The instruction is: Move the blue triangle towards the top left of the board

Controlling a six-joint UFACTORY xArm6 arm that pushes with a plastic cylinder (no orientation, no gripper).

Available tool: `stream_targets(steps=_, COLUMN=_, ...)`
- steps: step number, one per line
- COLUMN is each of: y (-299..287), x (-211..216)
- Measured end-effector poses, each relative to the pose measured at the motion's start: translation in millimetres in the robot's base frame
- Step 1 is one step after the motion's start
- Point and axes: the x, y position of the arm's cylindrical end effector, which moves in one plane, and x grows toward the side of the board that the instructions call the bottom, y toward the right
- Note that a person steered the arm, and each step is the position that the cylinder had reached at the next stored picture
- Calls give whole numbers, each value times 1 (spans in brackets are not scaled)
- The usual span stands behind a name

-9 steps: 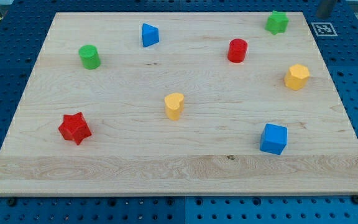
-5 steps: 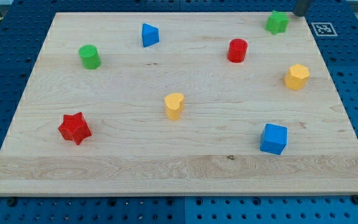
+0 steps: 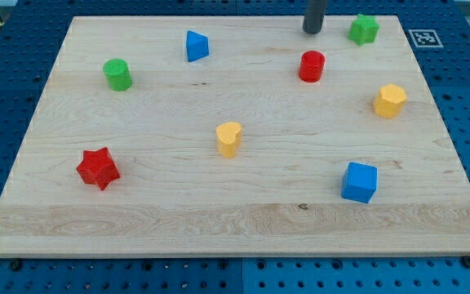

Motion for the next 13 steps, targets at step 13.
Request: stream_targets(steps=13, y=-220, x=-2)
